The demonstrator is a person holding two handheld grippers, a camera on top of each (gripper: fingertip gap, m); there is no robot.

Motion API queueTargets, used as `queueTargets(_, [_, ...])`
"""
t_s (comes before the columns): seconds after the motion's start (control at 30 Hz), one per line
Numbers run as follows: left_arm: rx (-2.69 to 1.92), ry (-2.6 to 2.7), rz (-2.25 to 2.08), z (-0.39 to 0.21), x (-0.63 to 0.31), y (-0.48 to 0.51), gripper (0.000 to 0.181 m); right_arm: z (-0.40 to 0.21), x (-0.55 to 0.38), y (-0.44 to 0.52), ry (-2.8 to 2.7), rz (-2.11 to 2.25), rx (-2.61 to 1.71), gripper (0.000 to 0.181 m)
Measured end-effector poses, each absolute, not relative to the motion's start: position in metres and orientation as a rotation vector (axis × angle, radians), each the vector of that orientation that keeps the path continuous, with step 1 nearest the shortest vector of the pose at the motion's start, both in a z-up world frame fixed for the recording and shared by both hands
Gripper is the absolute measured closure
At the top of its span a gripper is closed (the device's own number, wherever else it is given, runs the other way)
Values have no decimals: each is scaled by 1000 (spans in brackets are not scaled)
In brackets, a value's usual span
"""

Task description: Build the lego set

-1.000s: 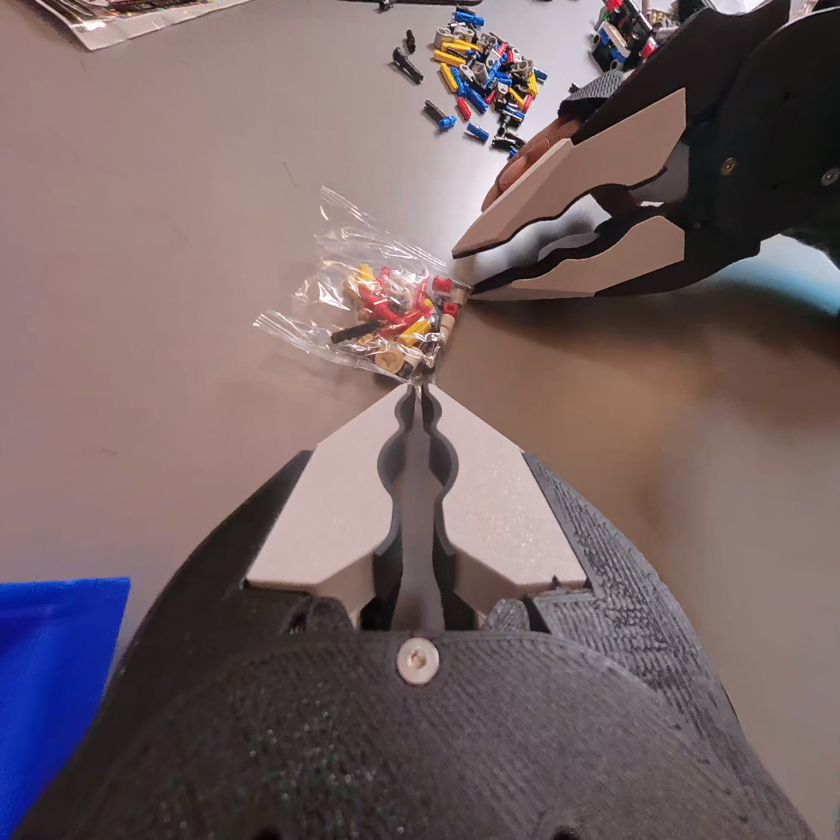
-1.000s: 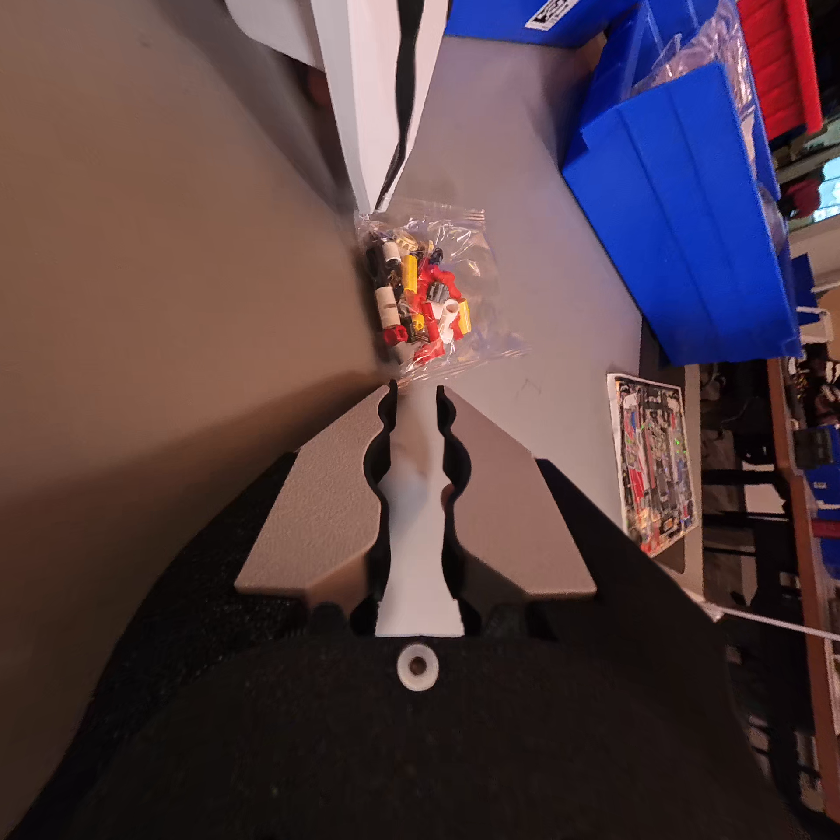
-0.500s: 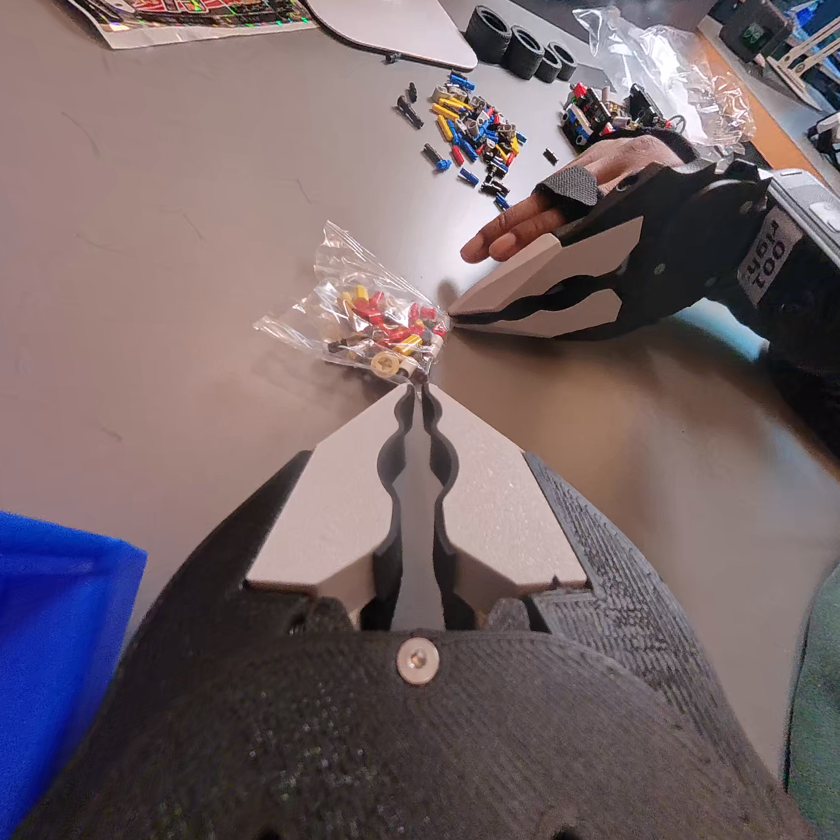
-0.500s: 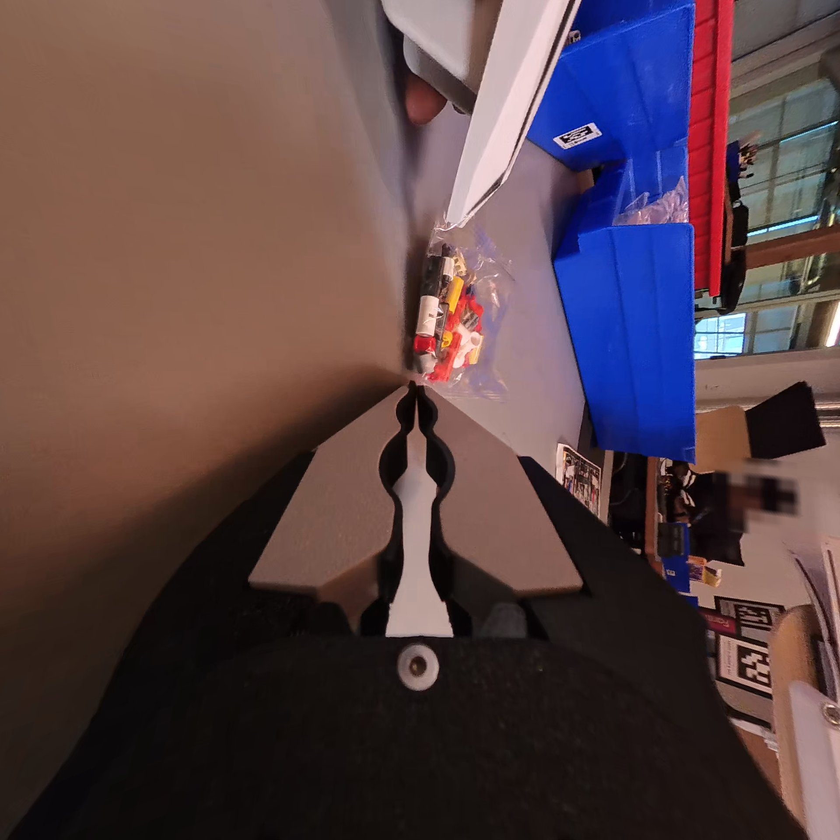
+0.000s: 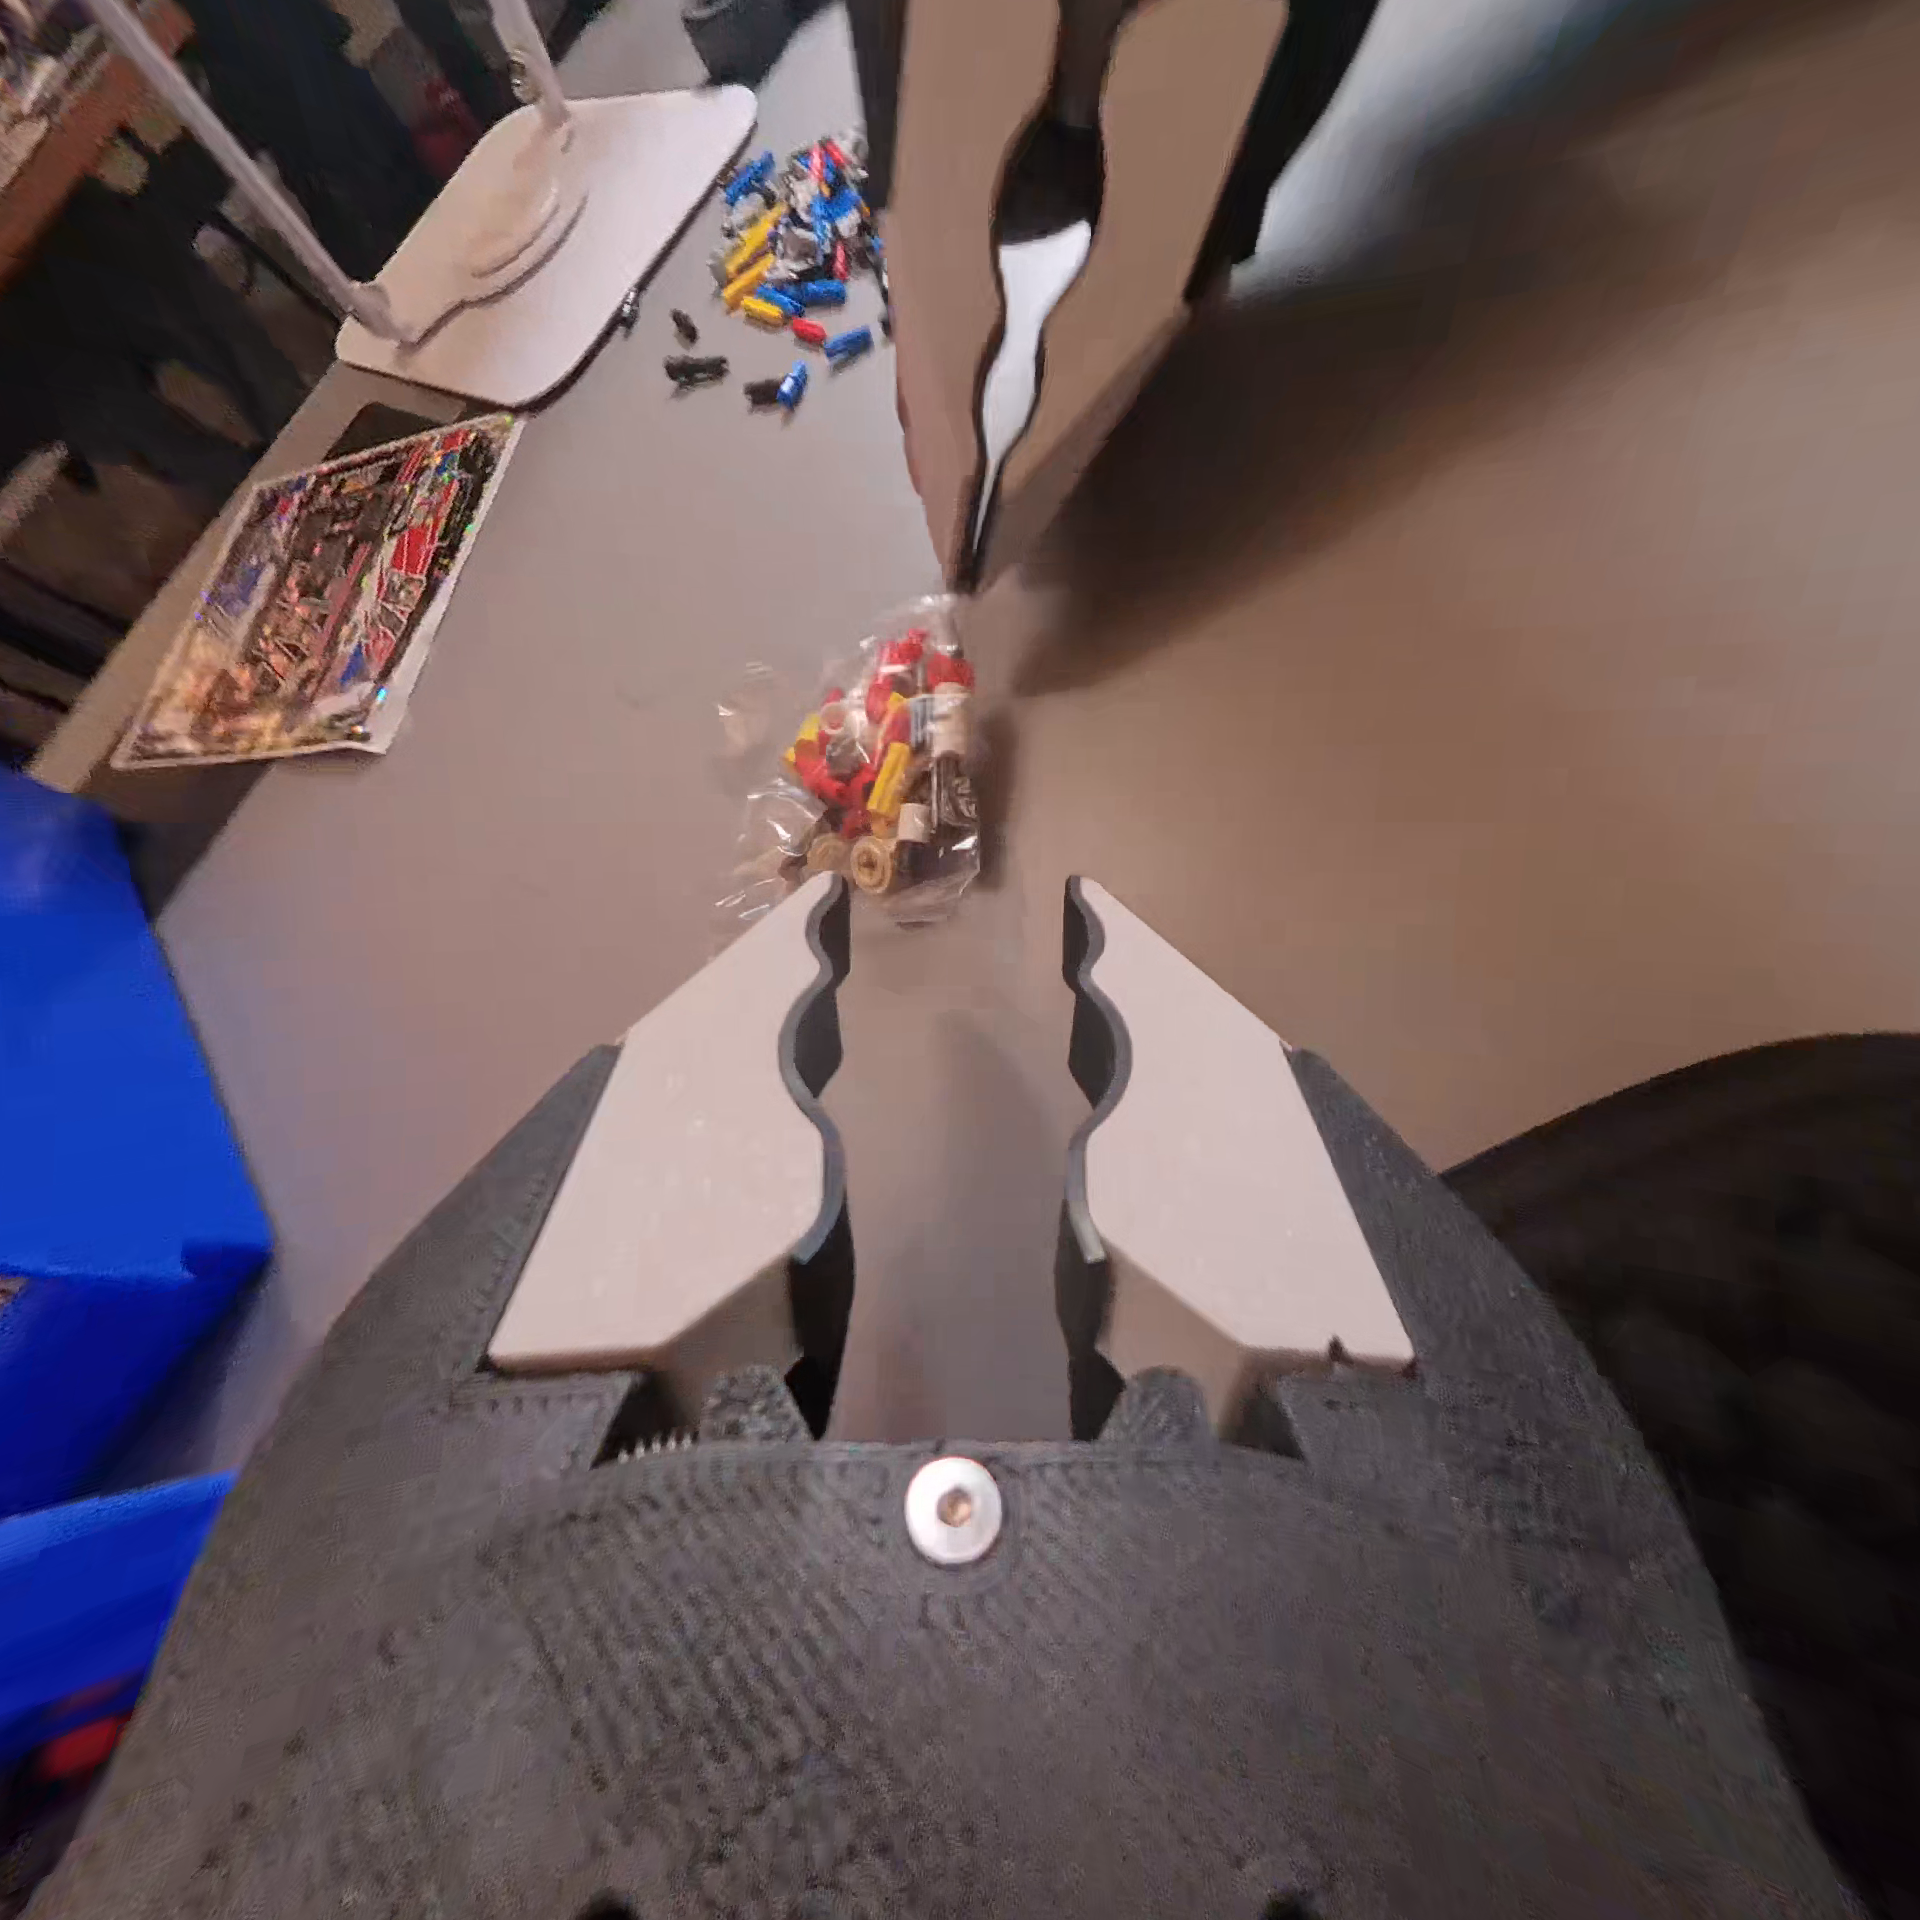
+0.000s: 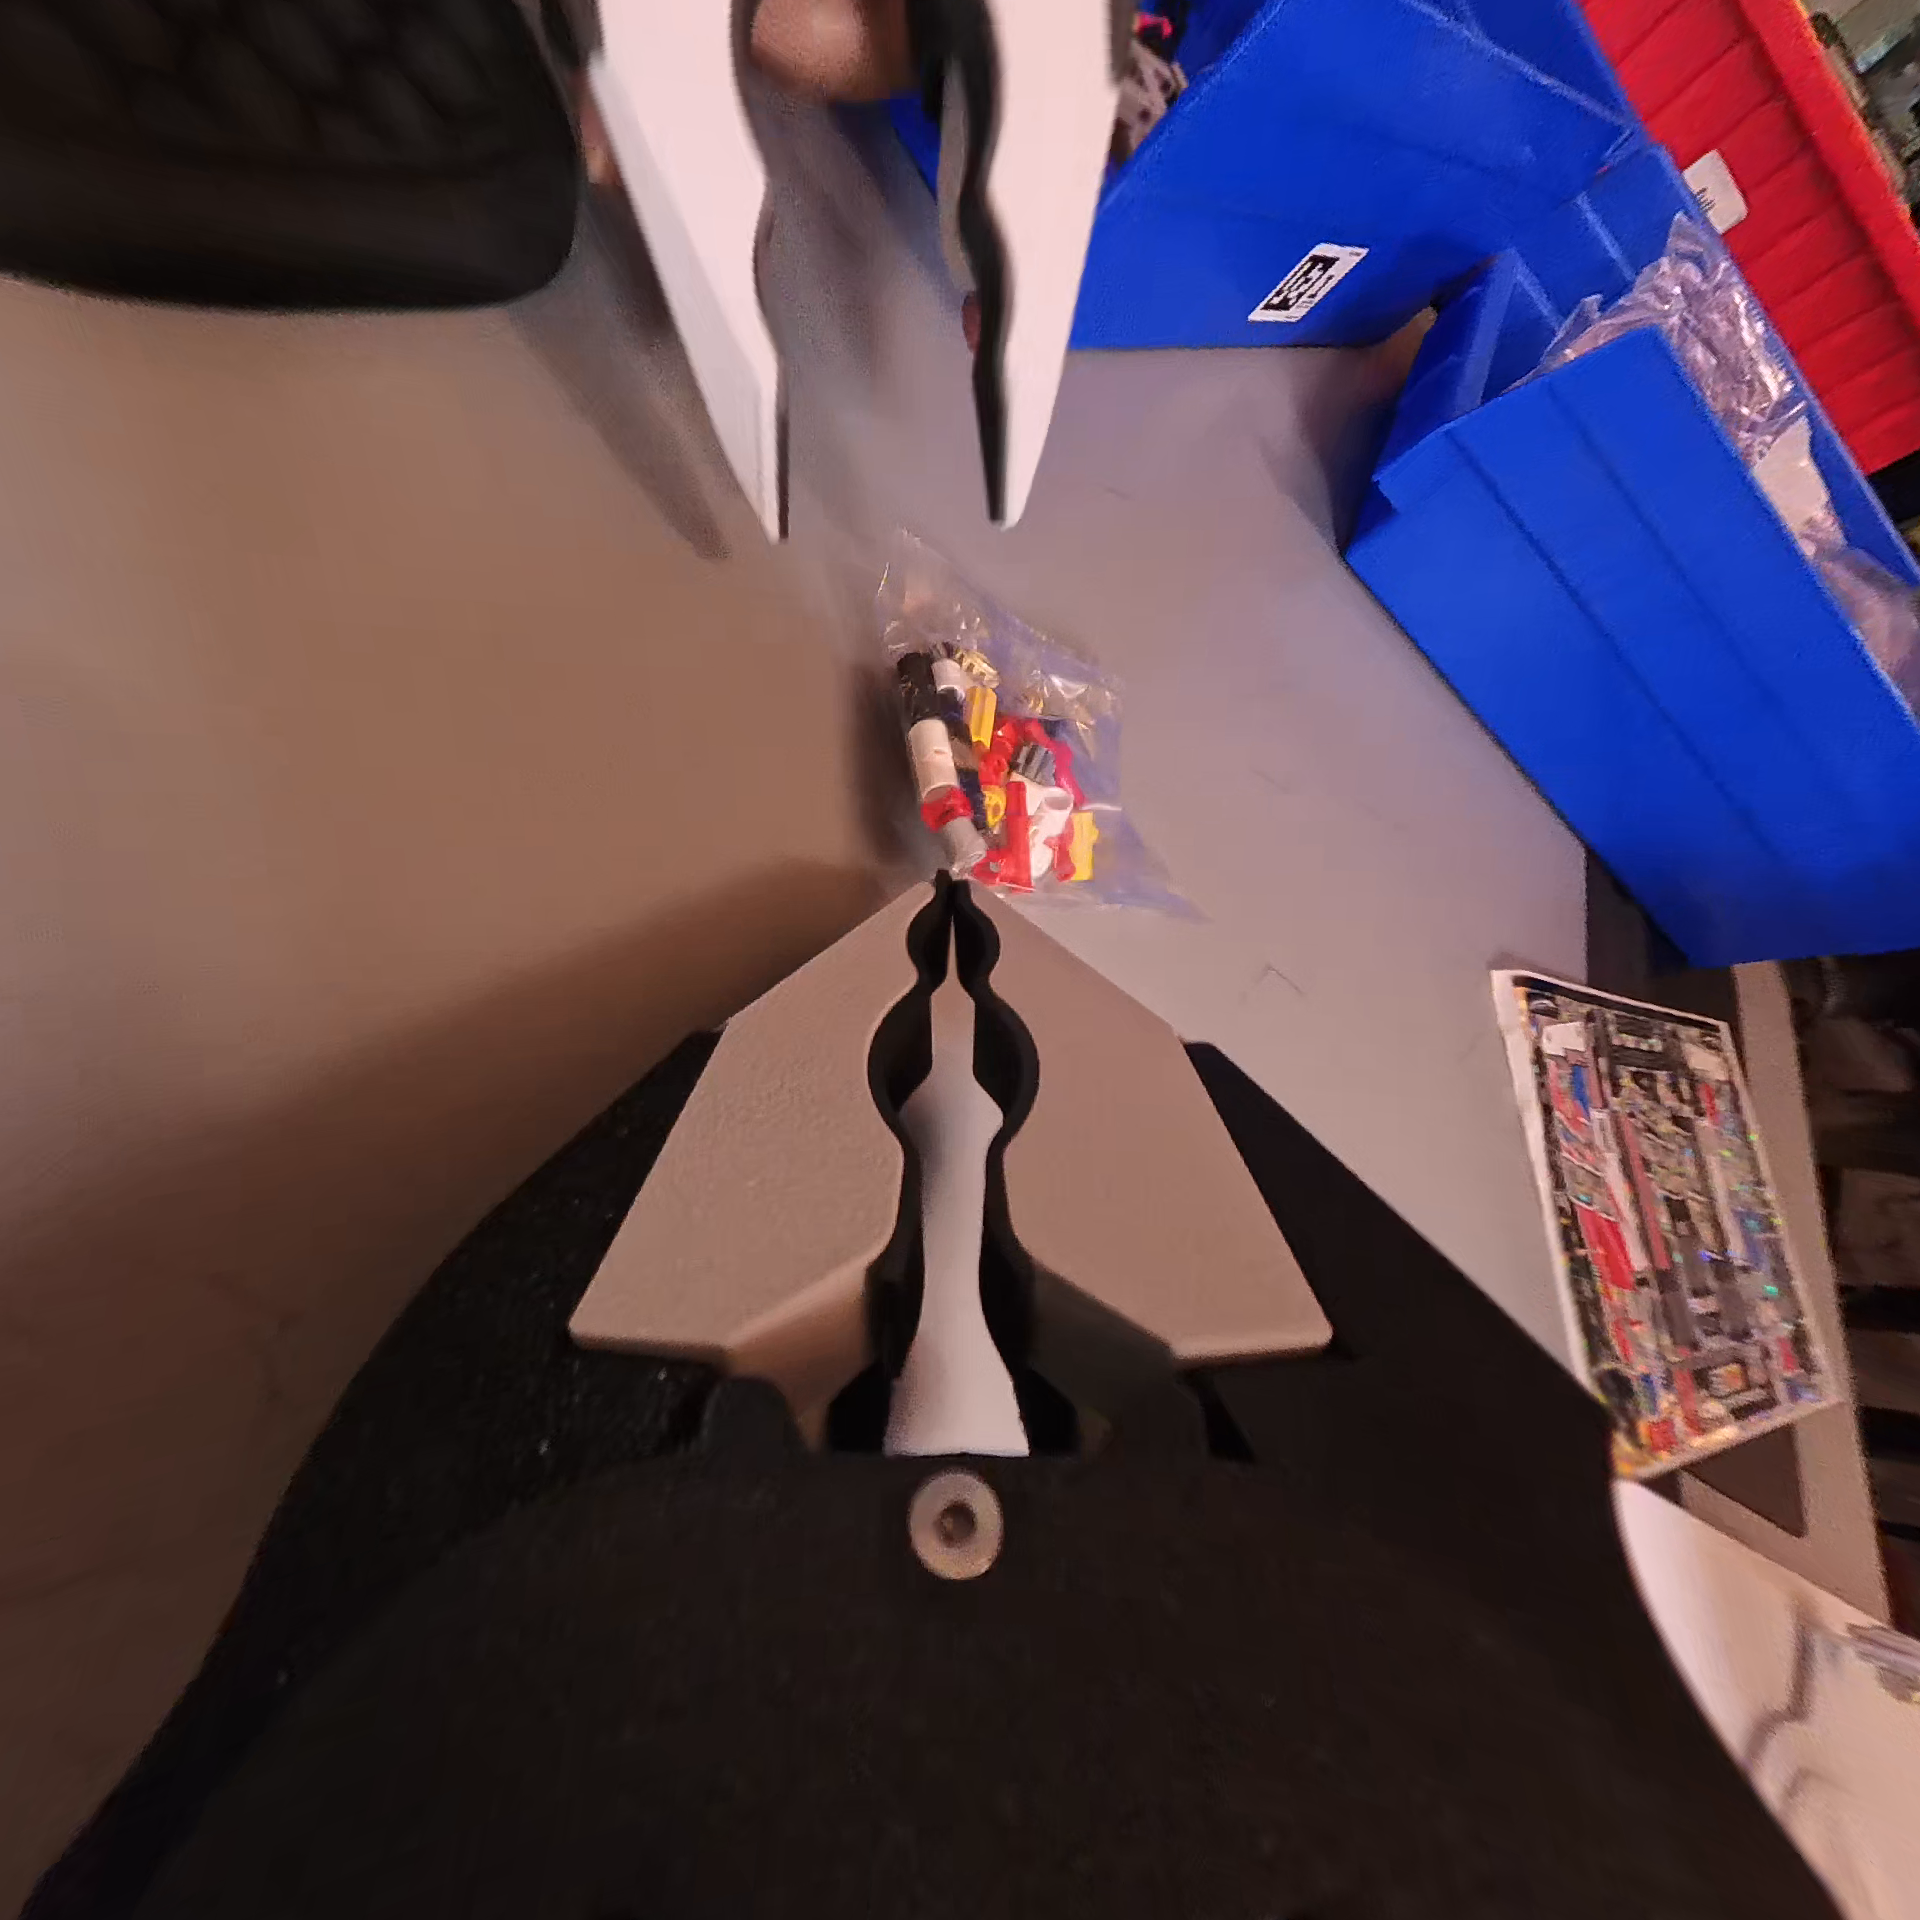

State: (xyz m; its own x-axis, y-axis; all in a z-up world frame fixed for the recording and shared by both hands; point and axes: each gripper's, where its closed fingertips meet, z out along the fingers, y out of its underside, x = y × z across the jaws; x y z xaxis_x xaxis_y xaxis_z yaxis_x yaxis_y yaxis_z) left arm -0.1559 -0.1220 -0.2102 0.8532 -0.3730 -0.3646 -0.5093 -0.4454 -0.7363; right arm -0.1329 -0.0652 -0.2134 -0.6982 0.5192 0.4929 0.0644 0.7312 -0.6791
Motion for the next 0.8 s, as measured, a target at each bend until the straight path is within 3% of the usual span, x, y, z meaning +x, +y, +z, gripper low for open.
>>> queueTargets(0.03, [-2083, 686, 226, -214, -157, -121, 145, -212, -133, -67, -2236, 870, -459, 181])
queueTargets(0.3, [-2078, 723, 363, -219, -165, -114, 180, -202, -137, -67, -2208, 996, -579, 181])
queueTargets(0.8, [-2096, 365, 32, -183, -174, -115, 181, -177, -151, -62, -2134, 1065, -715, 181])
